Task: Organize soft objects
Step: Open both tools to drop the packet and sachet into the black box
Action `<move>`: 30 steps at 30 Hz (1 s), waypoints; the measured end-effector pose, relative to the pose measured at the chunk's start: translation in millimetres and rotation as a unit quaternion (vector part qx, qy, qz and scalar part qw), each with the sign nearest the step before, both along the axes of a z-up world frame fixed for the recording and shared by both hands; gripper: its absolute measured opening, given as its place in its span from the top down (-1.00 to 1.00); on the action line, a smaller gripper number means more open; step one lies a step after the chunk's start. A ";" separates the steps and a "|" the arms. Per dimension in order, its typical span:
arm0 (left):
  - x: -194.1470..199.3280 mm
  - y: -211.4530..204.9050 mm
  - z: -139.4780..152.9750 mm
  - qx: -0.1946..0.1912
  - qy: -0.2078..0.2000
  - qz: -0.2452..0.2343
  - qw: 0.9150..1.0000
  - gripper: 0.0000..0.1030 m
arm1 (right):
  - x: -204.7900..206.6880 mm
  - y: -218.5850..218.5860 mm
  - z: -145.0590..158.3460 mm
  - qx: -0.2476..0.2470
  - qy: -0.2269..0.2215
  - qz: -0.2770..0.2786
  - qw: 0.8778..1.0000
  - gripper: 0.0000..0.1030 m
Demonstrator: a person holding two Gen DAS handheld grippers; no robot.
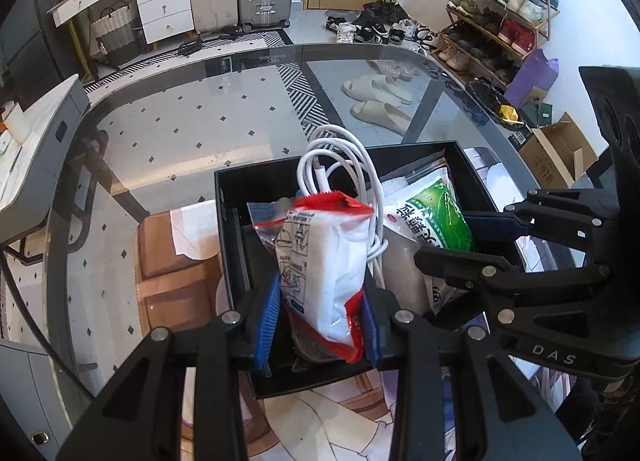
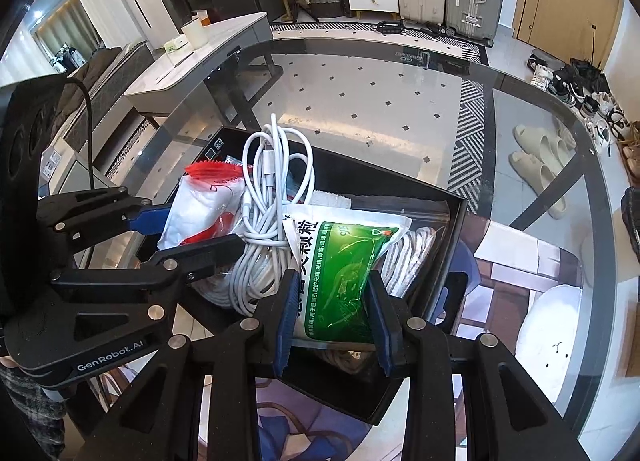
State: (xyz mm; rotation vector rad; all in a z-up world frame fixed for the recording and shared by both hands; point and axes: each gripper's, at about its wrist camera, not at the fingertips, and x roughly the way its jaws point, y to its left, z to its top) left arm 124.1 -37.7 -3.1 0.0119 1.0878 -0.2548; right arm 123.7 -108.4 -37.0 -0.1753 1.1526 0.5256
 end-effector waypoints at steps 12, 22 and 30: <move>-7.3 -5.0 7.4 0.011 0.004 -0.010 1.000 0.12 | -7.4 -5.5 7.5 0.006 -0.009 -0.001 1.000 0.16; -13.4 -3.9 19.5 -0.002 -0.009 -0.010 1.000 -0.20 | -16.0 -22.4 24.4 0.021 -0.027 -0.012 0.999 0.03; -19.4 -0.2 27.8 -0.003 -0.021 -0.004 1.000 -0.45 | -21.3 -32.8 36.1 0.048 -0.037 -0.025 0.998 -0.70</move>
